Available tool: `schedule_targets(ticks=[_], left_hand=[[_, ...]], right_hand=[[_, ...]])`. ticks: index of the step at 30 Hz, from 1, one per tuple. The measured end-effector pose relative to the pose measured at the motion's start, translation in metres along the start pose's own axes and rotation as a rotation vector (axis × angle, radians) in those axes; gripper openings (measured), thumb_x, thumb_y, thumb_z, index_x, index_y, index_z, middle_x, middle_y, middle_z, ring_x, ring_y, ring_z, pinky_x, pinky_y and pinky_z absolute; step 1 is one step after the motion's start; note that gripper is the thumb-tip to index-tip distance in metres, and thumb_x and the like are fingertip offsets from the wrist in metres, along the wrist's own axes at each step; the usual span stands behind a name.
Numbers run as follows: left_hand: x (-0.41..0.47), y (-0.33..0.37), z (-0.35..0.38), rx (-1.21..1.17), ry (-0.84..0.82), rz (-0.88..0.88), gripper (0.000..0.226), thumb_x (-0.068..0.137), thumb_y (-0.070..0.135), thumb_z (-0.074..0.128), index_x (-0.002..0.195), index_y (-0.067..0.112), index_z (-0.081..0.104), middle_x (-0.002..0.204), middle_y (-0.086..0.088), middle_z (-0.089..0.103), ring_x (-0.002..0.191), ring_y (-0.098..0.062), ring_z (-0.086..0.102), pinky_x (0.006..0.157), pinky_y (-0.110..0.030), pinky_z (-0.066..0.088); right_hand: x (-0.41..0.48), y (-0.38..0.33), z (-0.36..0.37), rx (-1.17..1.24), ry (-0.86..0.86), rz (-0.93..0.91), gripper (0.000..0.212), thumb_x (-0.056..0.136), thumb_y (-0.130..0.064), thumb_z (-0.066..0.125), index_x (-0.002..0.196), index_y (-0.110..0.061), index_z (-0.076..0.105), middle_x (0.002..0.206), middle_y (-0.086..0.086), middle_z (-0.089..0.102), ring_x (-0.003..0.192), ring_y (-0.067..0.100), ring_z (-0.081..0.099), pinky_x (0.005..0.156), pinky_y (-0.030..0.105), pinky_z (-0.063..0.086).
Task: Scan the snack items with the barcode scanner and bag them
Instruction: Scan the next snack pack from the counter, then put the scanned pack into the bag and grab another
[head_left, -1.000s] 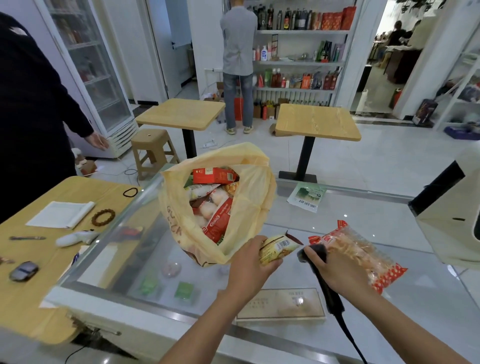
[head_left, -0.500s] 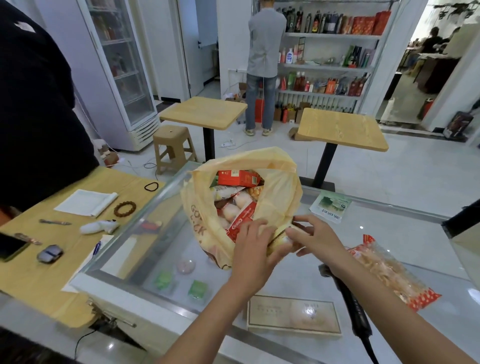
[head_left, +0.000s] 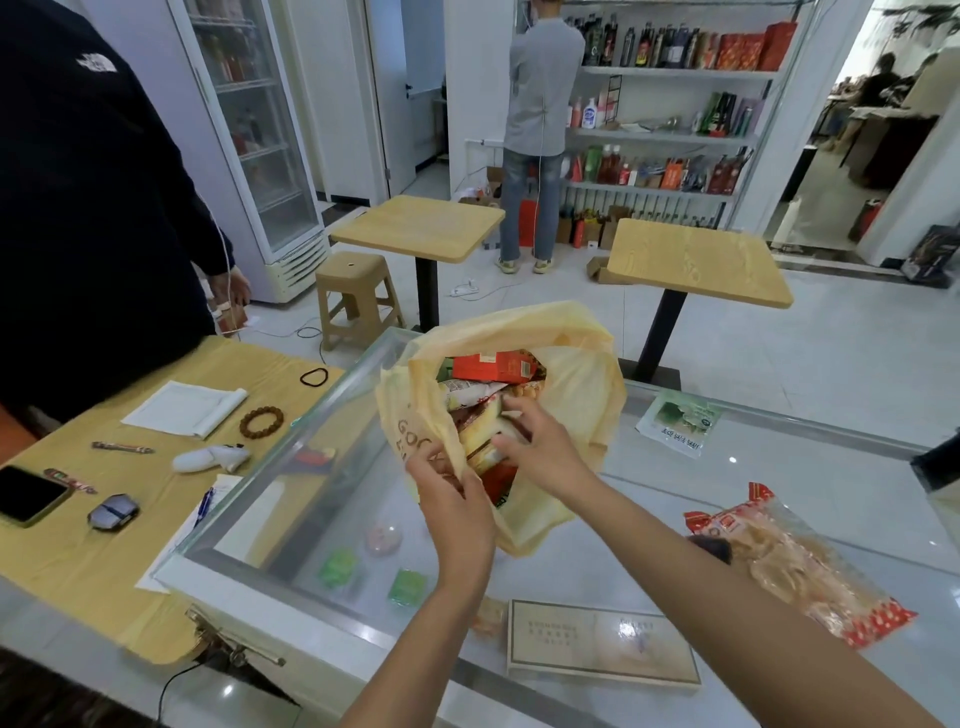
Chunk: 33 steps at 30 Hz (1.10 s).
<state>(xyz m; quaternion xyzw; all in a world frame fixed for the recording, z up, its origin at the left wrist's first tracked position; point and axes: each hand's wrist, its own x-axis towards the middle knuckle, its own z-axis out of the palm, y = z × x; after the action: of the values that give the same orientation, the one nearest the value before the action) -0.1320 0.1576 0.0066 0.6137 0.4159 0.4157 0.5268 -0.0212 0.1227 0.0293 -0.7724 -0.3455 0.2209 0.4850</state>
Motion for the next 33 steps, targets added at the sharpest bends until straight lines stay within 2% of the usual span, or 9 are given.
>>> schedule_targets(ticks=[2, 4, 8, 13, 18, 22, 26, 30, 33], left_hand=[[-0.003, 0.004, 0.003, -0.050, 0.005, 0.027, 0.035, 0.092, -0.002, 0.046, 0.114, 0.023, 0.037, 0.102, 0.005, 0.053, 0.093, -0.016, 0.056, 0.072, -0.014, 0.046], [-0.002, 0.002, 0.004, -0.061, 0.017, 0.022, 0.035, 0.092, -0.001, 0.046, 0.115, 0.024, 0.037, 0.101, 0.006, 0.052, 0.093, -0.016, 0.055, 0.068, -0.009, 0.044], [-0.005, -0.007, 0.001, 0.004, 0.046, 0.072, 0.046, 0.088, -0.003, 0.051, 0.119, 0.026, 0.035, 0.108, 0.001, 0.048, 0.091, -0.016, 0.055, 0.069, -0.016, 0.047], [-0.020, -0.022, 0.008, 0.322, 0.183, 0.530, 0.056, 0.076, 0.003, 0.062, 0.128, 0.006, 0.040, 0.125, -0.013, 0.036, 0.116, -0.027, 0.036, 0.101, -0.033, 0.029], [-0.048, -0.049, 0.033, 0.520, -0.189, 0.907, 0.044, 0.069, -0.007, 0.066, 0.107, 0.013, 0.059, 0.112, -0.009, 0.050, 0.101, -0.023, 0.045, 0.086, -0.035, 0.045], [-0.075, -0.075, 0.057, 0.674, -0.603, 0.843, 0.060, 0.054, -0.002, 0.080, 0.107, 0.020, 0.061, 0.109, -0.002, 0.059, 0.098, -0.017, 0.055, 0.080, -0.023, 0.050], [-0.096, -0.087, 0.075, 0.737, -0.785, 0.768, 0.066, 0.051, 0.000, 0.081, 0.110, 0.022, 0.062, 0.111, 0.003, 0.061, 0.096, -0.014, 0.061, 0.076, -0.021, 0.051], [-0.104, -0.084, 0.091, 0.684, -0.837, 0.795, 0.064, 0.049, -0.007, 0.073, 0.106, 0.020, 0.061, 0.107, 0.005, 0.062, 0.091, -0.008, 0.055, 0.073, -0.015, 0.046], [-0.113, -0.073, 0.105, 0.619, -0.831, 0.679, 0.048, 0.067, -0.011, 0.058, 0.103, 0.020, 0.049, 0.106, 0.003, 0.053, 0.087, -0.006, 0.043, 0.073, -0.014, 0.038]], right_hand=[[0.002, 0.003, 0.015, -0.113, -0.038, -0.032, 0.044, 0.090, -0.015, 0.062, 0.132, -0.015, 0.051, 0.131, 0.001, 0.058, 0.122, 0.016, 0.053, 0.099, 0.025, 0.040], [0.004, 0.004, 0.018, -0.313, -0.020, -0.064, 0.044, 0.090, -0.027, 0.061, 0.132, -0.018, 0.052, 0.129, 0.000, 0.059, 0.119, 0.018, 0.054, 0.094, 0.031, 0.044], [-0.006, 0.003, -0.002, -0.635, 0.064, -0.164, 0.037, 0.091, -0.046, 0.055, 0.121, -0.024, 0.057, 0.110, -0.005, 0.057, 0.105, 0.013, 0.053, 0.076, 0.031, 0.046], [-0.047, 0.016, -0.049, -0.541, 0.274, -0.197, 0.022, 0.095, -0.034, 0.052, 0.114, -0.024, 0.058, 0.096, -0.009, 0.054, 0.089, 0.007, 0.050, 0.070, 0.025, 0.040], [-0.111, 0.060, -0.086, -0.524, 0.469, 0.095, 0.019, 0.090, -0.031, 0.060, 0.105, -0.018, 0.056, 0.095, -0.005, 0.051, 0.088, 0.013, 0.055, 0.066, 0.029, 0.041], [-0.152, 0.093, -0.083, -0.689, 0.523, 0.260, 0.048, 0.078, -0.040, 0.073, 0.111, -0.013, 0.051, 0.108, 0.003, 0.048, 0.094, 0.019, 0.049, 0.066, 0.027, 0.035], [-0.164, 0.116, -0.082, -0.484, 0.411, 0.532, 0.069, 0.080, -0.036, 0.071, 0.132, -0.013, 0.031, 0.125, 0.006, 0.046, 0.108, 0.026, 0.054, 0.066, 0.028, 0.042], [-0.172, 0.116, -0.090, 0.055, 0.261, 0.719, 0.028, 0.087, -0.022, 0.061, 0.108, -0.010, 0.047, 0.072, 0.007, 0.064, 0.047, 0.016, 0.057, 0.047, 0.026, 0.041], [-0.190, 0.107, -0.108, 0.165, 0.307, 0.655, 0.016, 0.089, -0.021, 0.059, 0.101, -0.014, 0.051, 0.058, 0.007, 0.056, 0.038, 0.015, 0.046, 0.040, 0.023, 0.035]])
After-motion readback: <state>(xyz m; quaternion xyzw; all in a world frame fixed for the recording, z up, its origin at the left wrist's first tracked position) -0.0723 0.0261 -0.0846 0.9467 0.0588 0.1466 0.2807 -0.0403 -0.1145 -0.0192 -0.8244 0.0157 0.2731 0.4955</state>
